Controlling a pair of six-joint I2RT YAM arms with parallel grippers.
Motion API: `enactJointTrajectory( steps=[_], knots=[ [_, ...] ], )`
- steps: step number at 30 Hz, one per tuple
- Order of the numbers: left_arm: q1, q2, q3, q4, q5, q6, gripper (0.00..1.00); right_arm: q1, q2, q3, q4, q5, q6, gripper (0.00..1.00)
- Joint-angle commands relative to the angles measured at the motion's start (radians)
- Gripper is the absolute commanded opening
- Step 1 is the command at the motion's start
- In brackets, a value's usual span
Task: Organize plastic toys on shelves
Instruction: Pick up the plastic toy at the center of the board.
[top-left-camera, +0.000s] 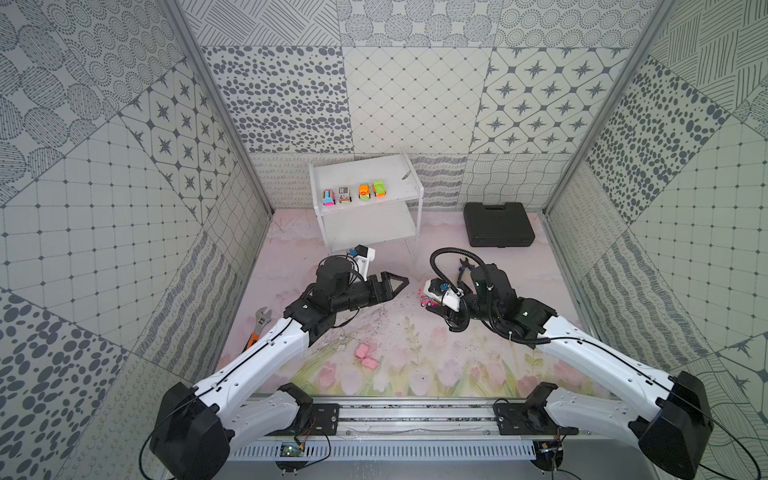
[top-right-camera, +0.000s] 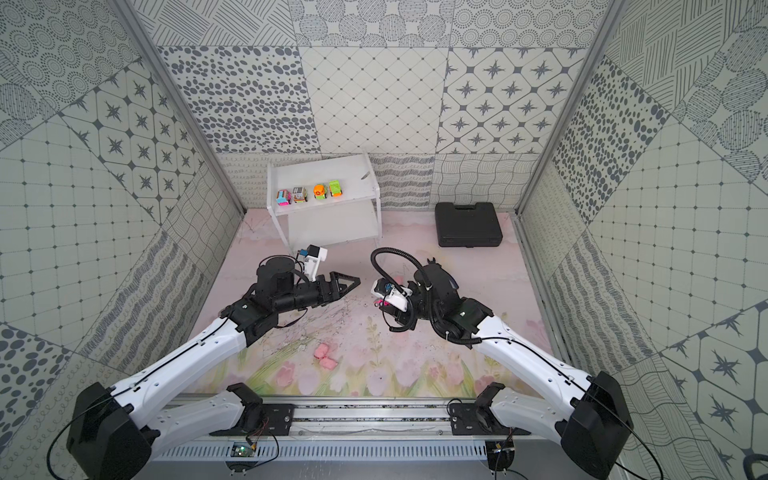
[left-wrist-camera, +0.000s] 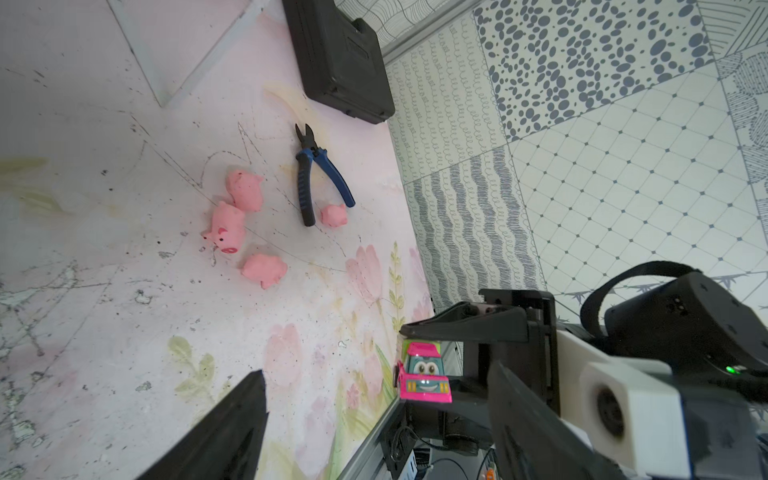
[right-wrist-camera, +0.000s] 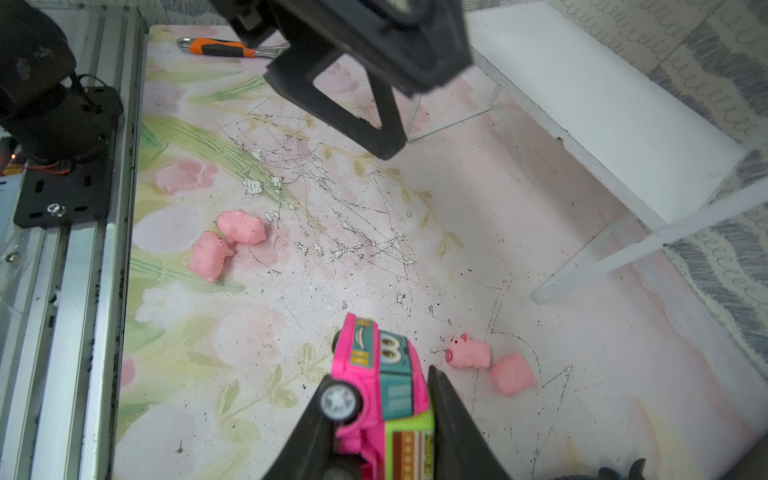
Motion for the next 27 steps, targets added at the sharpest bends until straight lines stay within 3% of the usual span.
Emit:
enactJointTrajectory(
  steps=[1, 6, 17, 27],
  knots=[
    [0.002, 0.059, 0.033, -0.019, 0.257, -0.004, 0.83, 0.030, 0.011, 0.029, -0.002, 0.038, -0.117, 0.36],
    [-0.025, 0.114, 0.050, -0.024, 0.320, 0.021, 0.71, 0.065, 0.024, 0.042, -0.033, 0.054, -0.178, 0.36],
    [-0.090, 0.202, 0.066, -0.021, 0.412, 0.021, 0.70, 0.072, 0.032, 0.041, -0.030, 0.069, -0.193, 0.36],
    [-0.109, 0.246, 0.089, -0.028, 0.420, 0.029, 0.55, 0.072, 0.038, 0.044, -0.028, 0.068, -0.203, 0.37]
  ],
)
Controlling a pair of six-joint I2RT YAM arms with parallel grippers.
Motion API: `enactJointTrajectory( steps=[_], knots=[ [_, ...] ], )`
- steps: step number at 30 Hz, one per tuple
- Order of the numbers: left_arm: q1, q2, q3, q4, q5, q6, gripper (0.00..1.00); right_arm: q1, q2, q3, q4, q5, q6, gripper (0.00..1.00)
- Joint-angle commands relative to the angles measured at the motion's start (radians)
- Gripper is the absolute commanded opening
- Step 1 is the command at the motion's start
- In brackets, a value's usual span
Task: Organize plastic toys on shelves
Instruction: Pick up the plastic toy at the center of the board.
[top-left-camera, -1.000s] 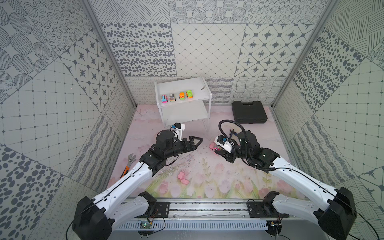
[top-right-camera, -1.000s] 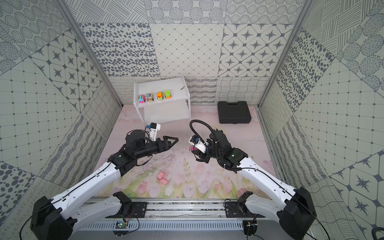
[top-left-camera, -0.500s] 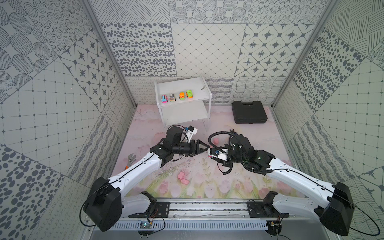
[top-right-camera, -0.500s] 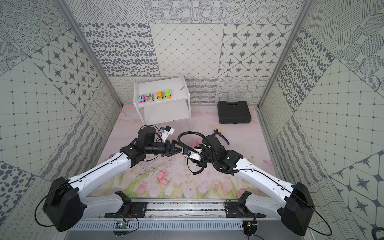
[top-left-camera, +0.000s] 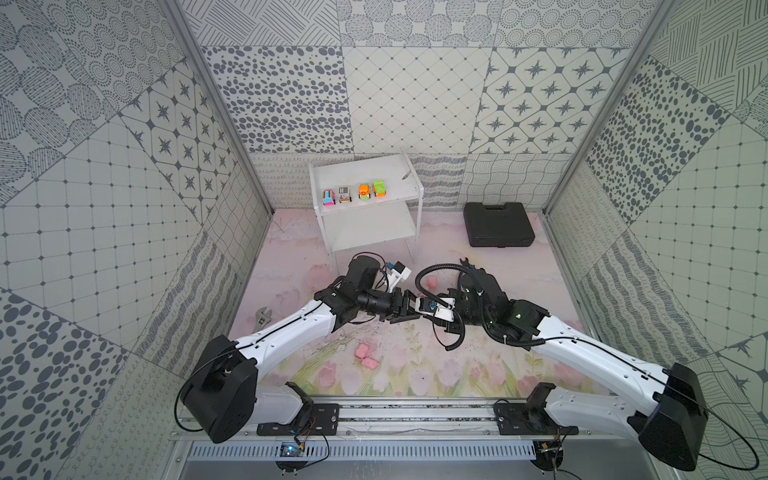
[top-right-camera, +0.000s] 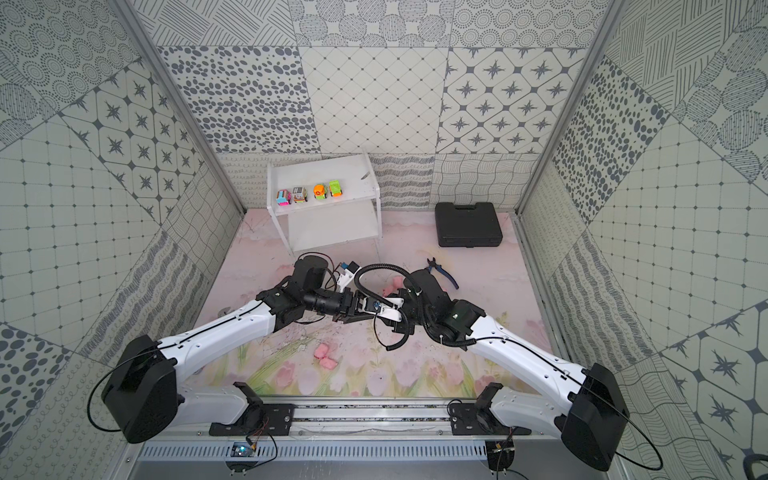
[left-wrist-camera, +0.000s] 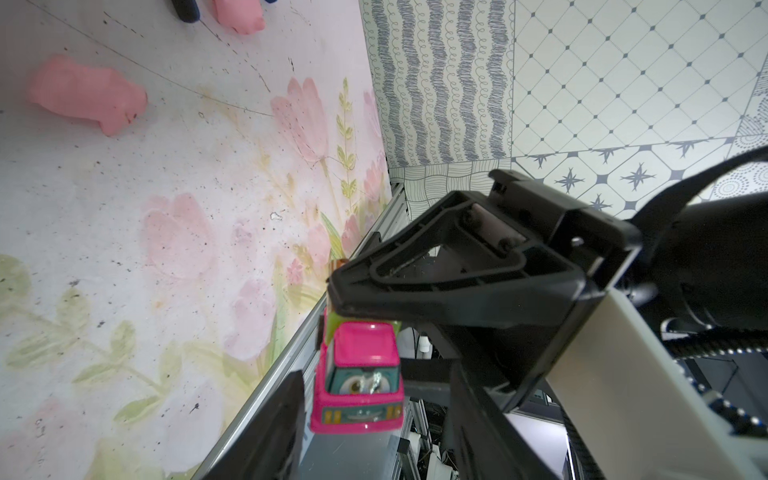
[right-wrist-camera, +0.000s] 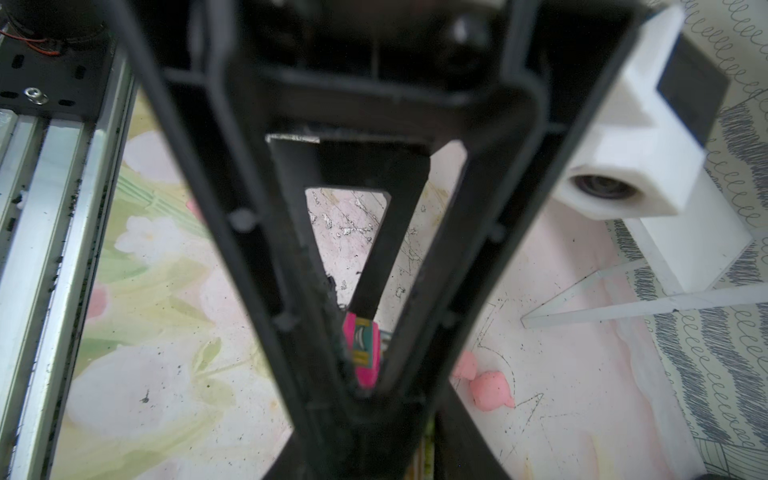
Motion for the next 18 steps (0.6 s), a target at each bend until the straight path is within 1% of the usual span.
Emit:
enactJointTrajectory(
  steps=[1, 7, 8, 10, 13, 16, 18],
  knots=[
    [-0.010, 0.020, 0.021, 0.002, 0.066, 0.024, 0.53, 0.006, 0.012, 0.029, 0.018, 0.003, -0.015, 0.37],
    [-0.012, 0.035, 0.031, -0.008, 0.068, 0.025, 0.42, 0.005, 0.012, 0.028, 0.017, 0.002, -0.015, 0.37],
    [-0.013, 0.036, 0.034, -0.008, 0.067, 0.024, 0.39, 0.004, 0.012, 0.028, 0.017, 0.001, -0.016, 0.37],
    [-0.013, 0.040, 0.038, -0.011, 0.066, 0.025, 0.37, 0.005, 0.012, 0.028, 0.019, -0.002, -0.016, 0.37],
    [-0.013, 0.043, 0.042, -0.014, 0.062, 0.031, 0.30, 0.005, 0.012, 0.028, 0.018, -0.003, -0.016, 0.37],
    [-0.012, 0.040, 0.047, -0.016, 0.059, 0.038, 0.28, 0.005, 0.009, 0.027, 0.018, 0.000, -0.015, 0.39],
    [-0.012, 0.033, 0.047, -0.016, 0.056, 0.051, 0.26, 0.005, 0.006, 0.023, 0.021, 0.009, -0.016, 0.43]
  ],
)
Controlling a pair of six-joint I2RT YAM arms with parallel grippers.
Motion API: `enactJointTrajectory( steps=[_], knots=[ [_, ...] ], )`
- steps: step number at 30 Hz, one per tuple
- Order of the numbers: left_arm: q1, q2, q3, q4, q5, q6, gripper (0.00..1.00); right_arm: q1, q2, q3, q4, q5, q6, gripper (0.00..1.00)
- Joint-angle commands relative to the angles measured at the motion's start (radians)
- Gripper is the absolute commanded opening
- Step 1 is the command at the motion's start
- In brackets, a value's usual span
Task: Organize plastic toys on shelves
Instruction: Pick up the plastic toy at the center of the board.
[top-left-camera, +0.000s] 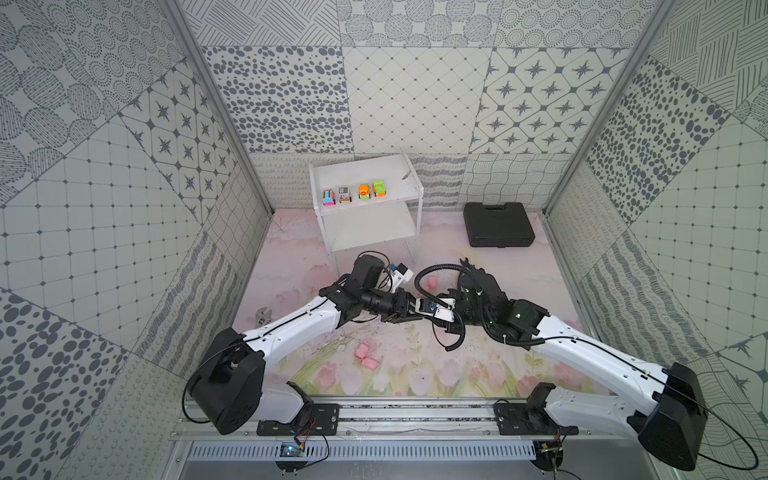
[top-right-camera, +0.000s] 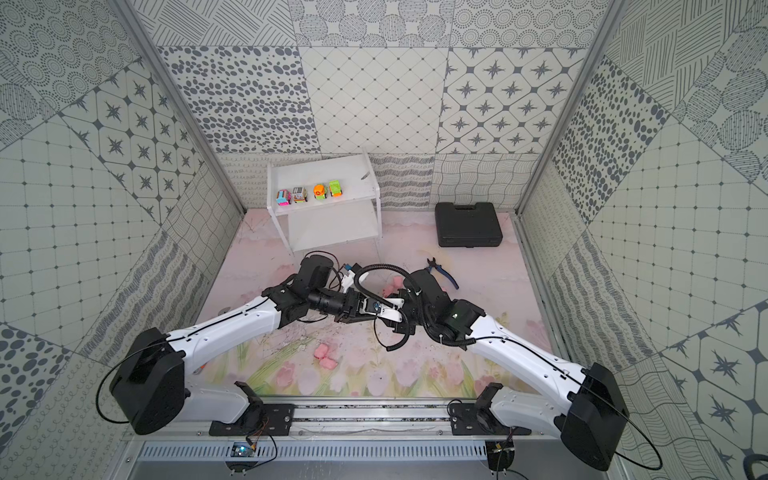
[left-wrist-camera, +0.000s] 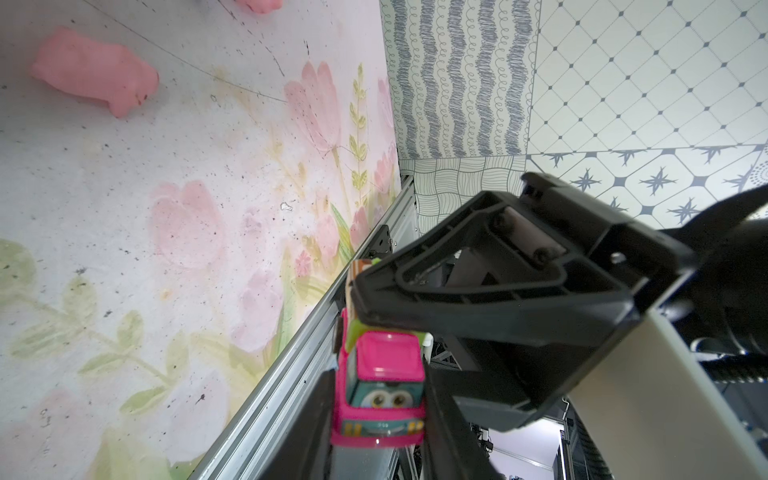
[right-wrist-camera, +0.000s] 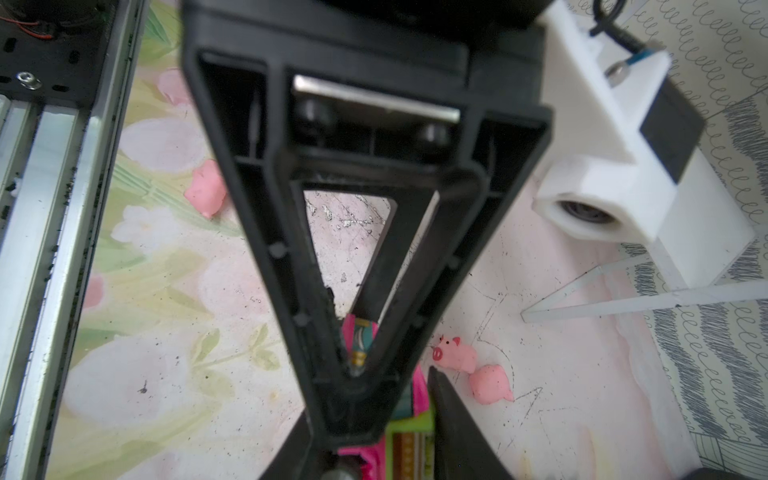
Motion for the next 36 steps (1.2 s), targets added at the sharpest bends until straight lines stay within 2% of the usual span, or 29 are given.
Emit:
enactJointTrajectory(
  steps=[1, 9, 13, 16, 19, 20, 22, 24, 25, 28, 36],
  knots=[
    [-0.006, -0.013, 0.019, 0.032, 0.053, 0.047, 0.25, 0.005, 0.001, 0.019, 0.037, 0.005, -0.002, 0.45],
    [0.037, -0.077, 0.001, -0.020, 0.006, 0.139, 0.24, -0.010, -0.081, -0.031, 0.042, 0.090, 0.035, 0.76],
    [0.077, -0.126, 0.012, -0.095, -0.018, 0.237, 0.24, -0.077, -0.174, -0.051, 0.022, 0.059, 0.157, 0.83],
    [0.091, -0.158, 0.045, -0.185, -0.048, 0.360, 0.24, -0.241, -0.245, -0.045, 0.017, -0.151, 0.386, 0.86],
    [0.093, -0.185, 0.083, -0.250, -0.073, 0.478, 0.24, -0.477, -0.250, -0.052, 0.140, -0.579, 0.729, 0.89],
    [0.093, -0.192, 0.095, -0.259, -0.073, 0.510, 0.25, -0.528, -0.223, -0.066, 0.260, -0.720, 0.880, 0.89],
    [0.094, -0.208, 0.121, -0.271, -0.059, 0.555, 0.25, -0.544, -0.158, -0.082, 0.521, -0.904, 1.158, 0.90],
    [0.094, -0.225, 0.151, -0.268, -0.029, 0.585, 0.25, -0.512, -0.096, -0.065, 0.738, -0.991, 1.361, 0.90],
    [0.094, -0.232, 0.164, -0.265, -0.016, 0.591, 0.25, -0.497, -0.083, -0.045, 0.753, -1.005, 1.383, 0.90],
    [0.094, -0.252, 0.195, -0.238, 0.020, 0.578, 0.26, -0.460, -0.064, 0.042, 0.618, -1.047, 1.304, 0.90],
    [0.094, -0.251, 0.201, -0.078, 0.106, 0.407, 0.26, -0.381, -0.033, 0.087, 0.513, -1.046, 1.180, 0.88]
  ],
)
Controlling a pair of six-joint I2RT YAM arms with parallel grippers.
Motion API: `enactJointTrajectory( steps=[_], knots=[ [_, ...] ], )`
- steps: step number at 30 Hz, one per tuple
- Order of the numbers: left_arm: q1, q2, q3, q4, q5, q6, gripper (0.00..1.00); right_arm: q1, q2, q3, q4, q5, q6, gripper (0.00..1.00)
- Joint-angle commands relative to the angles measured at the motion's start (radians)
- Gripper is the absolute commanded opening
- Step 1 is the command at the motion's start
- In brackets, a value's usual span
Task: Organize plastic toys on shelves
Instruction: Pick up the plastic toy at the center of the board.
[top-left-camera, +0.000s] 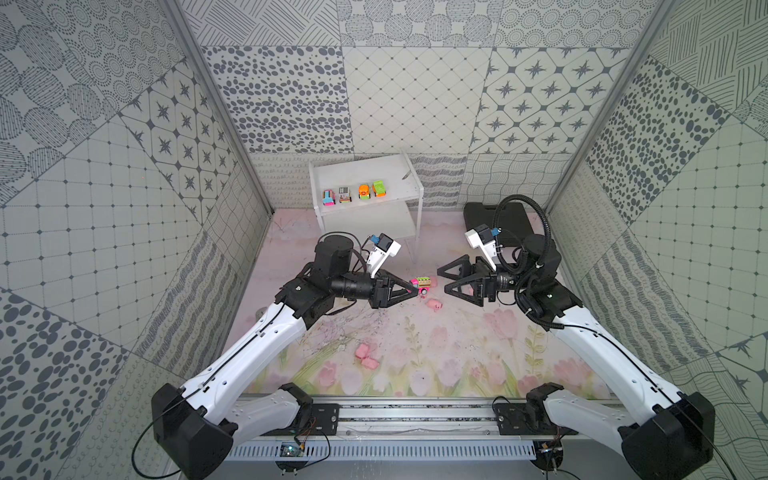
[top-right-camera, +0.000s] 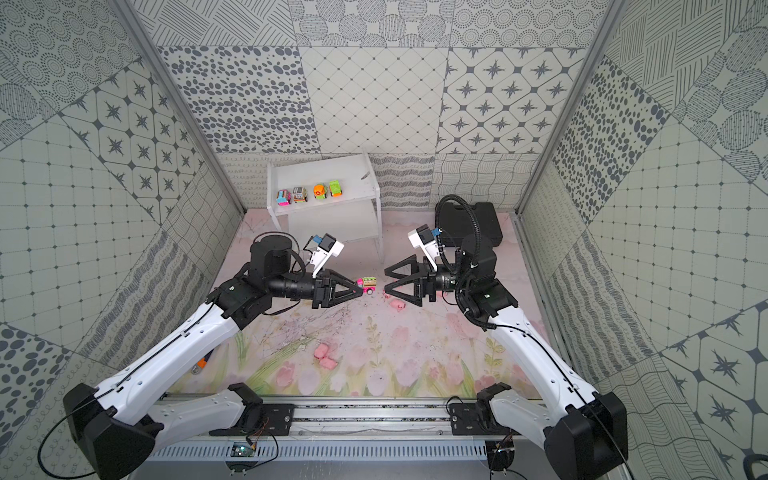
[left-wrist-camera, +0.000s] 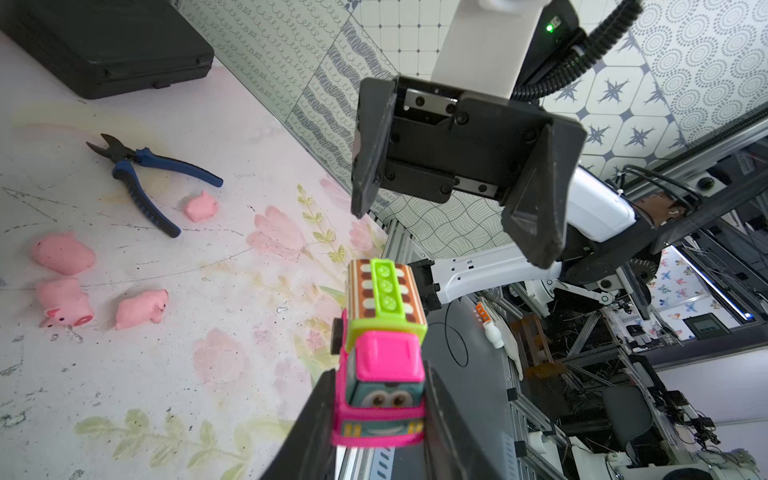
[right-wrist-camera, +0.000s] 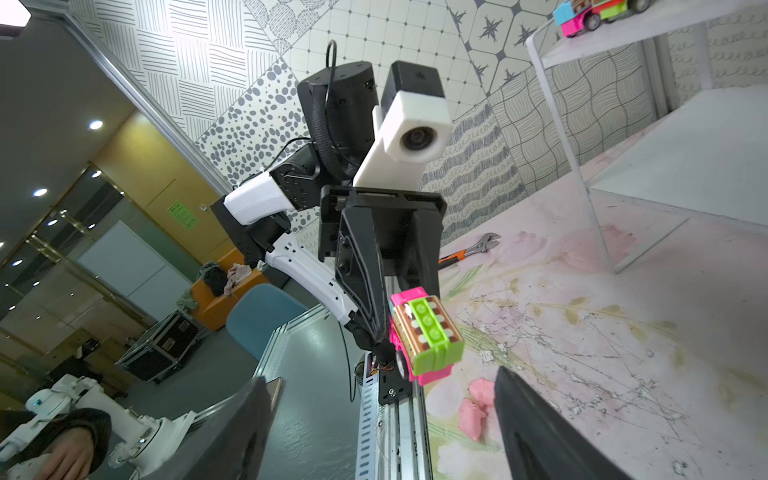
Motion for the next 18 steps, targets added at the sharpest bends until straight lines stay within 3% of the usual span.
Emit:
enactJointTrajectory(
  steps=[1, 10, 18],
  knots=[
    [0.015, 0.000, 0.010, 0.120, 0.099, -0.052, 0.26, 0.034, 0.016, 0.038, -0.030, -0.022, -0.055, 0.87],
    [0.014, 0.022, 0.005, 0.139, 0.132, -0.090, 0.26, 0.057, 0.053, 0.102, -0.104, 0.070, -0.157, 0.80],
    [0.012, 0.021, 0.004, 0.157, 0.132, -0.103, 0.26, 0.085, 0.089, 0.139, -0.161, 0.049, -0.200, 0.69]
  ],
)
